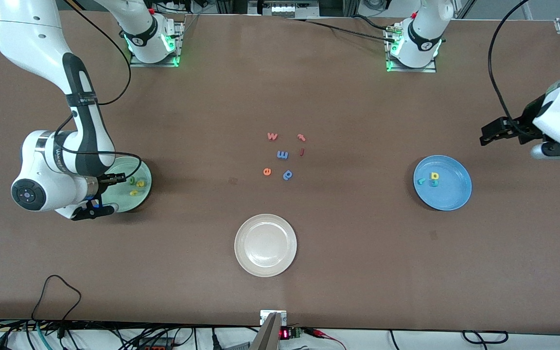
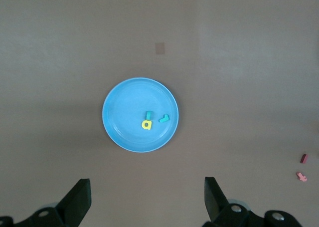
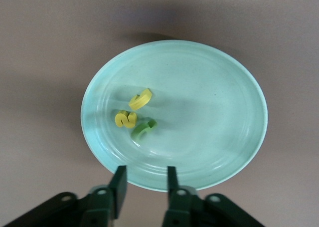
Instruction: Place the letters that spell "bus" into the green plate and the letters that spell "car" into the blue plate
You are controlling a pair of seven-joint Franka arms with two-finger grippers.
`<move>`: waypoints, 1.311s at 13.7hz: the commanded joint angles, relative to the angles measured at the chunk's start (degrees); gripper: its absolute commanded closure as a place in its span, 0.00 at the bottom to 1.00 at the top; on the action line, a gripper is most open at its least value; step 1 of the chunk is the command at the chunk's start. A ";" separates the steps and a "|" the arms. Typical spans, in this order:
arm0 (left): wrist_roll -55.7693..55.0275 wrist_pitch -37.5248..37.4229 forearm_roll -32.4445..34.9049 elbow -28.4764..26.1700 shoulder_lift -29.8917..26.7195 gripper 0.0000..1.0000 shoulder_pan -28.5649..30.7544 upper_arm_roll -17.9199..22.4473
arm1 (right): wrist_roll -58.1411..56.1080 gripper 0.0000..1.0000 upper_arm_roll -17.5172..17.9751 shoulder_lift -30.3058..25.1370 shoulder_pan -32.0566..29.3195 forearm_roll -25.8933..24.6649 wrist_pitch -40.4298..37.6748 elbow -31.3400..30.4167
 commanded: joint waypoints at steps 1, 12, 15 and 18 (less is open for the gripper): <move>2.04 -1.12 -0.30 1.75 -0.50 0.00 0.52 0.01 | 0.33 0.00 0.83 0.19 -0.80 -0.78 -0.94 1.48; 2.21 -1.74 -0.30 2.72 -0.15 0.00 0.09 -0.70 | 1.47 0.00 1.45 -24.41 0.78 -0.96 -14.04 -1.33; 1.77 -1.74 -0.30 2.72 -0.06 0.00 -0.96 -0.52 | 1.38 0.00 1.27 -26.53 0.78 -0.96 -14.13 -1.77; 1.51 -1.48 -0.48 2.72 -0.14 0.00 -4.92 3.34 | 1.38 0.00 1.36 -25.92 0.78 -0.70 -14.30 0.15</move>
